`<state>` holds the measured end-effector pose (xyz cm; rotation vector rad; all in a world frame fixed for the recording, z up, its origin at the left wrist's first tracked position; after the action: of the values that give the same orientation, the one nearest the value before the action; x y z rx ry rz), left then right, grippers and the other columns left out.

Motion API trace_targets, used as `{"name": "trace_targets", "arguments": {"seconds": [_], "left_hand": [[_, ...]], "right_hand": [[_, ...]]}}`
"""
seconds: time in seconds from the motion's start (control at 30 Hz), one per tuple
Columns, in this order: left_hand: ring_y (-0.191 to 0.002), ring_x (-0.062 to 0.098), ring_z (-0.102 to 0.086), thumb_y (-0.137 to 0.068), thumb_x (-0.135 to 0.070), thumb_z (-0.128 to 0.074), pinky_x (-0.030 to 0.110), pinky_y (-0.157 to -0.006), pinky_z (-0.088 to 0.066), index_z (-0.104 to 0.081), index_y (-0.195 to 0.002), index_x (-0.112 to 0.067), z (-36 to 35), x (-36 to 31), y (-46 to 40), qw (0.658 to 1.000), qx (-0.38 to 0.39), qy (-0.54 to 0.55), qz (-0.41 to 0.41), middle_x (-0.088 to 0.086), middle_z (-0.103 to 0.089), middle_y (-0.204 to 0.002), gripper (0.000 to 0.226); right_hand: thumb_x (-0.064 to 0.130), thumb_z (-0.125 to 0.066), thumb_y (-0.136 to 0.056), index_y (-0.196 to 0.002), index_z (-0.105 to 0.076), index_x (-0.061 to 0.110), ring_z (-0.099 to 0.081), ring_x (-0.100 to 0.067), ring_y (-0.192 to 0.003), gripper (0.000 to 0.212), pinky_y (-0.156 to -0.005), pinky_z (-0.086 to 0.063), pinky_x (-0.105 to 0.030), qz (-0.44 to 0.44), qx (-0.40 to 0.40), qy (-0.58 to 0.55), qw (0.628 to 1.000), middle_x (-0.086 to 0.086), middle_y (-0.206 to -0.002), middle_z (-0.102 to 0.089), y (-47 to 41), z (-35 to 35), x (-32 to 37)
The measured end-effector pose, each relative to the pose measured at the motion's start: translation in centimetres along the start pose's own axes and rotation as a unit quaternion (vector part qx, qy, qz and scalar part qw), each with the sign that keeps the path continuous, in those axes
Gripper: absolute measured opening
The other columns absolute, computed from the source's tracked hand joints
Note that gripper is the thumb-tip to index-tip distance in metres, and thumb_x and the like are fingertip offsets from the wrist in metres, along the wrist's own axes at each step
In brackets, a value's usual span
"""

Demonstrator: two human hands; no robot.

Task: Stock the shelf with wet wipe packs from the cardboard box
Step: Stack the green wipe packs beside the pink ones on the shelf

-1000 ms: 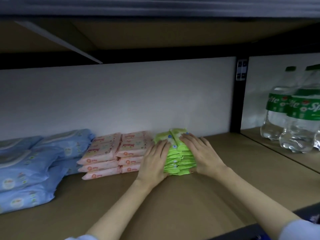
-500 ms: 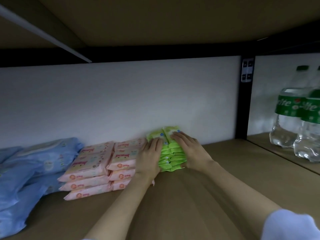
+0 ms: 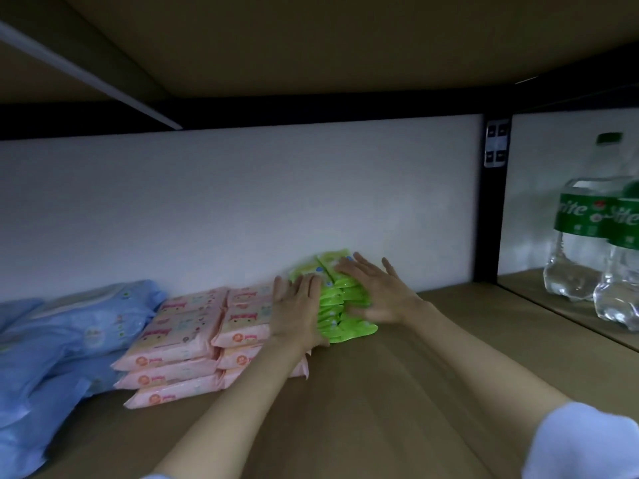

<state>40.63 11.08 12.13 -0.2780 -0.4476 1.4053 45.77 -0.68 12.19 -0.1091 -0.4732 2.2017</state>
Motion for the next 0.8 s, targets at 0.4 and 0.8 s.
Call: {"name": "trace_targets", "arguments": {"seconds": [0.4,0.8], "left_hand": [[-0.136,0.023,-0.033,-0.091,-0.061,-0.03,0.052,-0.114,-0.011,-0.033,-0.139,-0.041,-1.0,3.9,-1.1,0.96,0.114,0.225,0.118,-0.001,-0.04,-0.146,0.052],[-0.131,0.022,-0.042,-0.092,-0.054,-0.038,0.042,-0.11,-0.029,-0.035,-0.137,-0.037,-1.6,5.2,-1.0,0.935,0.112,0.313,0.126,0.002,-0.048,-0.139,0.048]], "right_hand": [[0.028,-0.067,-0.083,-0.111,-0.059,0.024,-0.052,-0.019,-0.112,0.03,-0.095,-0.042,-0.029,-0.213,-0.076,-0.467,0.855,0.001,-0.12,-0.053,-2.8,-0.7,-2.5],[0.058,-0.035,-0.091,-0.133,-0.049,0.015,-0.057,-0.034,-0.113,0.062,-0.093,-0.045,-0.047,-0.255,0.012,-0.81,0.528,-0.015,-0.131,-0.055,-0.2,-5.5,-2.9]]}}
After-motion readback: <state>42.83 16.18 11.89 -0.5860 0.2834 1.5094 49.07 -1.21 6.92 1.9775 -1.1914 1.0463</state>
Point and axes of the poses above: each hand's wrist, its own y-axis away from the middle knuckle, its own z-axis out of the back of the hand, x = y × z, the point moved 8 cm from there along -y, towards the middle knuckle
